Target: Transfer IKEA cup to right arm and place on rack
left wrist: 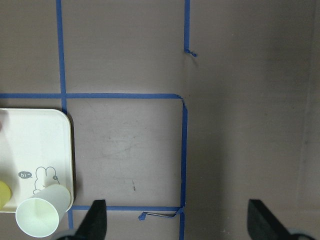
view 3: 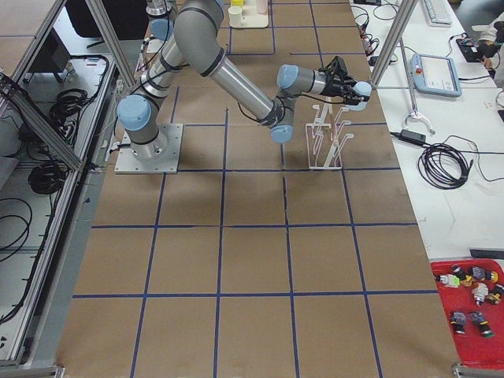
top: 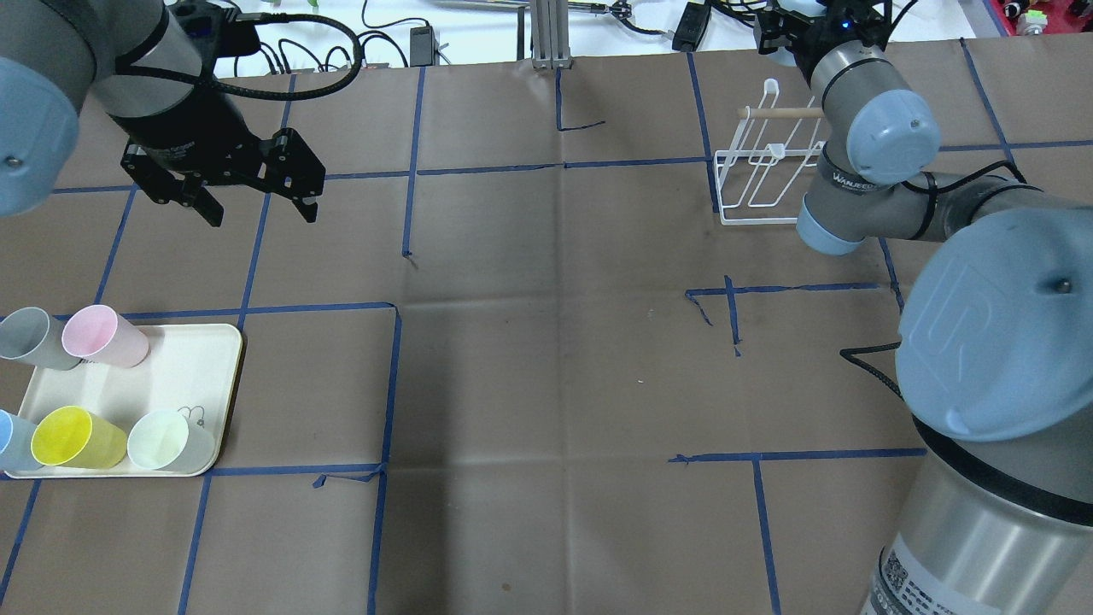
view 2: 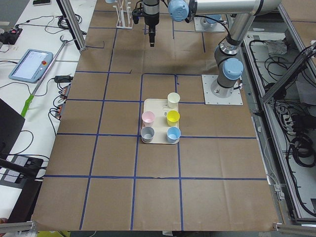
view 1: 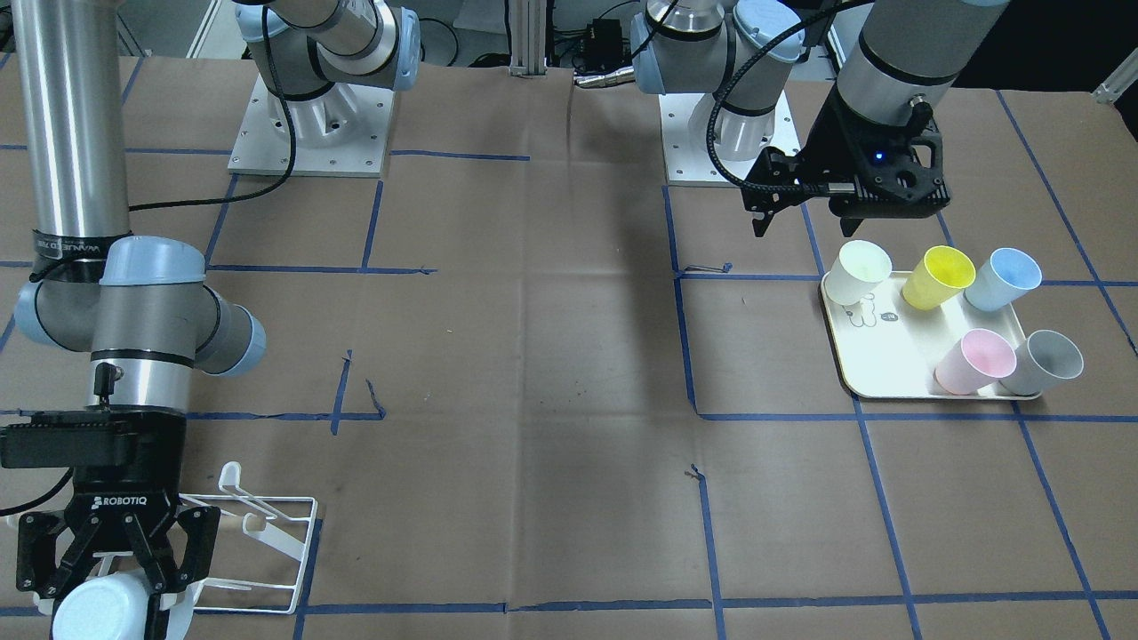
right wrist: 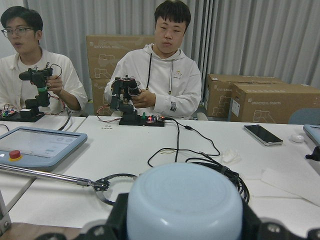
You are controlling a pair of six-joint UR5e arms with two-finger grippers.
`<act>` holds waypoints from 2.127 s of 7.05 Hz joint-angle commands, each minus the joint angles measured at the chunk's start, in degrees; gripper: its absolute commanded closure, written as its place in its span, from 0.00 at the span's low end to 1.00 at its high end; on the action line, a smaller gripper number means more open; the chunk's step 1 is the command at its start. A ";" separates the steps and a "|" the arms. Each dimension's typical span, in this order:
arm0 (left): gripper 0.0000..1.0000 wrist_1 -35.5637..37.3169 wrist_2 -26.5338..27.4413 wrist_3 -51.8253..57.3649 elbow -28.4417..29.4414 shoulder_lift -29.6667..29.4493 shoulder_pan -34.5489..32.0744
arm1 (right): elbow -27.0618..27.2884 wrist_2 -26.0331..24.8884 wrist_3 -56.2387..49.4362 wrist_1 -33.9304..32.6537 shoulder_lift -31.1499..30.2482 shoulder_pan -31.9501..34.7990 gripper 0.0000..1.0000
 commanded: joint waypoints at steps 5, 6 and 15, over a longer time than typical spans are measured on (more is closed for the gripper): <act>0.01 0.88 2.97 25.60 -23.28 18.98 27.01 | 3.13 0.09 0.00 -0.05 0.29 0.87 0.72; 0.01 1.76 2.99 28.41 -23.56 18.91 28.78 | 3.31 -0.09 0.00 -0.05 0.20 0.78 0.69; 0.01 26.63 2.46 29.75 -37.36 7.41 30.55 | 3.49 0.35 0.70 0.39 -0.41 0.69 0.00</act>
